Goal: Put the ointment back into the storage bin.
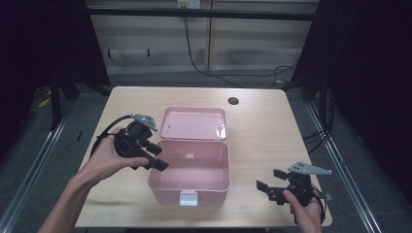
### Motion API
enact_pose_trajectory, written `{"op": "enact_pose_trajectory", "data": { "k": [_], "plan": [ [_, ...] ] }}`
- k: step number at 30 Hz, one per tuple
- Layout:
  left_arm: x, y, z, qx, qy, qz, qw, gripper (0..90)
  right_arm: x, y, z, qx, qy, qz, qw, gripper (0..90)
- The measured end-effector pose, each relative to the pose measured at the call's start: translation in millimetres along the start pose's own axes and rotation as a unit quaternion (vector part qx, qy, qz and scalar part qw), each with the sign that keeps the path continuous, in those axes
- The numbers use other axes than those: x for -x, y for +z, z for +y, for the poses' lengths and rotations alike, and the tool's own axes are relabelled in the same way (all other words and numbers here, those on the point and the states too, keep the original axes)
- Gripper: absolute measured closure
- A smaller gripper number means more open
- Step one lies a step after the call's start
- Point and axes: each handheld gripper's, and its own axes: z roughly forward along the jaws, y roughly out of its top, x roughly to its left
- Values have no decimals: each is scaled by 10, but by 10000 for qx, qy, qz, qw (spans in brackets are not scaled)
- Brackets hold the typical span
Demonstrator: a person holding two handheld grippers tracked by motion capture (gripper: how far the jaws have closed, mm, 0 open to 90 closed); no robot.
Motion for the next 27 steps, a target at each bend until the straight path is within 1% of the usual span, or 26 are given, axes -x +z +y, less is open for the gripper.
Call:
{"op": "enact_pose_trajectory", "data": {
  "k": [1,2,3,4,5,6,7,8,9,10,12,13,14,15,16,17,18,19,21,22,23,24,25,26,27],
  "plan": [
    [-28,-3,-63,-25,-75,5,10000,355,2,-2,-1,5,1,1,10000,139],
    [-28,-3,-63,-25,-75,5,10000,350,2,-2,-1,5,1,1,10000,139],
    [-44,-17,-132,-25,-53,109,9999,349,4,1,-1,4,8,8,10000,138],
    [-44,-17,-132,-25,-53,109,9999,349,4,1,-1,4,8,8,10000,138],
    [-64,-45,-179,90,-87,98,9999,349,4,2,0,-2,-1,6,10000,138],
    [-65,-57,-206,157,-179,115,9997,349,1,2,0,-4,-3,5,10000,138],
    [-94,-78,-291,303,-280,74,9991,335,1,3,-1,-8,1,12,10000,138],
    [-94,-78,-291,303,-280,74,9991,331,1,3,-1,-8,1,12,10000,138],
    [-121,-94,-344,236,-311,117,9992,322,2,2,-1,-13,5,-2,10000,138],
    [-123,-96,-377,287,-427,175,9985,322,2,2,-1,-13,5,-2,10000,138],
    [-169,-116,-468,406,-524,279,9974,315,3,3,-1,-11,0,8,10000,138],
    [-197,-108,-555,498,-614,229,9966,315,1,5,1,-12,11,8,10000,138],
    [-197,-108,-555,498,-614,229,9966,315,-1,5,0,-19,14,1,10000,138],
    [-213,-91,-635,506,-673,266,9961,313,-2,7,0,-31,13,-11,10000,138],
    [-213,-91,-635,506,-673,266,9961,307,-2,7,0,-31,13,-11,10000,138],
    [-216,-59,-715,446,-657,260,9965,305,0,10,-2,-38,22,-35,10000,138],
    [-216,-59,-715,446,-657,260,9965,305,0,10,-2,-38,22,-35,10000,138],
    [-214,-39,-776,400,-641,346,9965,304,1,17,-6,-51,26,-25,10000,138],
    [-219,-35,-803,410,-616,316,9968,298,4,30,-9,-87,42,-37,9999,138],
    [-218,-30,-828,433,-651,305,9965,298,4,30,-9,-87,42,-37,9999,138],
    [-208,-17,-880,459,-639,345,9963,292,4,48,-16,-156,42,-30,9999,139],
    [-208,-17,-880,459,-639,345,9963,291,4,48,-16,-156,42,-30,9999,139],
    [-202,-5,-914,526,-659,377,9957,291,0,64,-24,-240,51,-43,9997,138],
    [-202,23,-992,588,-642,359,9956,285,0,114,-43,-485,-11,-106,9988,139],
    [-202,23,-992,588,-642,359,9956,285,2,143,-56,-642,-25,-128,9979,139]
  ]
}}
